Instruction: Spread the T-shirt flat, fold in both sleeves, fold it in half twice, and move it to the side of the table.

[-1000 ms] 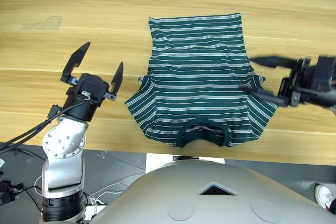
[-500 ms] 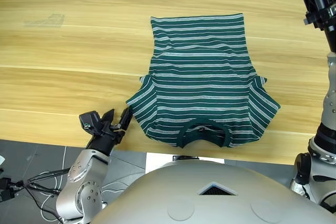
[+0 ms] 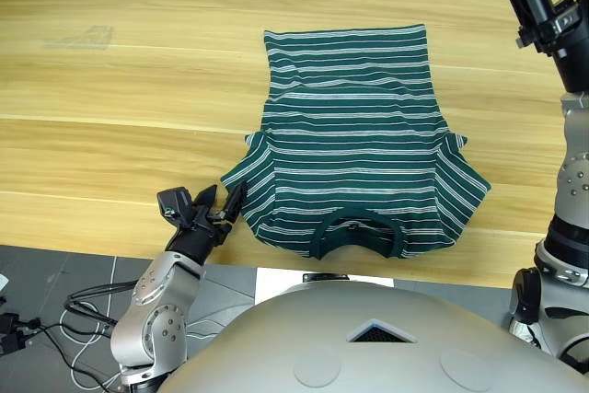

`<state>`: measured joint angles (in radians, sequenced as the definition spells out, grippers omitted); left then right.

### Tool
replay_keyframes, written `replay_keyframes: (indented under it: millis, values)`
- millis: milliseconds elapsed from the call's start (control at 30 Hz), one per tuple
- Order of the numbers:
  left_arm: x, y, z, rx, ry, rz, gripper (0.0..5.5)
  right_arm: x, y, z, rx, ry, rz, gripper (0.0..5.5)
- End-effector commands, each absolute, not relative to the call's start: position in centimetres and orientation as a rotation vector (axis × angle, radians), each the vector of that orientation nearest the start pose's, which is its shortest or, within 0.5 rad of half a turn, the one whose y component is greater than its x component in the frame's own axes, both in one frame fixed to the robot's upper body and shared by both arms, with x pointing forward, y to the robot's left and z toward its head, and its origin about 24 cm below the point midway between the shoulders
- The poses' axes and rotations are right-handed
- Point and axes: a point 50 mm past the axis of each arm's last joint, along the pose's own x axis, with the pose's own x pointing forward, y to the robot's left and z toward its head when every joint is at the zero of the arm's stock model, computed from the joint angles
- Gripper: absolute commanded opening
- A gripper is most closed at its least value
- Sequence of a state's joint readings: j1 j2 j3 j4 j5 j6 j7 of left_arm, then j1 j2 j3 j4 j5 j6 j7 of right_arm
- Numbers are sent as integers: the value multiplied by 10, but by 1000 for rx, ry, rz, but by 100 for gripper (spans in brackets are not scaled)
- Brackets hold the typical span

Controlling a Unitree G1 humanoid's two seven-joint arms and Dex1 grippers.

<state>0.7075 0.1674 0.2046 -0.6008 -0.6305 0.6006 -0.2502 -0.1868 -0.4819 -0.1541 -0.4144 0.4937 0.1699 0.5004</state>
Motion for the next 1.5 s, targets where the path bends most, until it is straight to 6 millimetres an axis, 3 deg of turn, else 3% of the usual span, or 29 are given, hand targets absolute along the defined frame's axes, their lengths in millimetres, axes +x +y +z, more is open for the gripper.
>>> replay_keyframes:
  millis: [33, 167, 567, 733, 933, 1233, 1433, 1500]
  values:
    - [93, 208, 12, -415, 632, -38, 350, 251, -190, 193, -162, -435, 595, 283]
    - [94, 212, 9, -396, 631, -25, 274, 253, -194, 190, -176, -418, 576, 283]
    - [92, 195, 8, -455, 622, -137, 83, 265, -201, 180, -242, -355, 527, 283]
    - [96, 211, 6, -380, 587, -80, 2, 264, -204, 176, -245, -339, 526, 283]
    - [102, 214, 10, -338, 541, -81, 2, 262, -201, 170, -253, -315, 557, 283]
    - [109, 197, 51, -215, 336, -310, 2, 263, -200, 163, -247, -297, 570, 283]
    - [108, 187, 54, -164, 318, -403, 2, 262, -202, 158, -238, -287, 566, 283]
    - [109, 176, 54, -49, 310, -484, 2, 262, -202, 157, -235, -287, 564, 283]
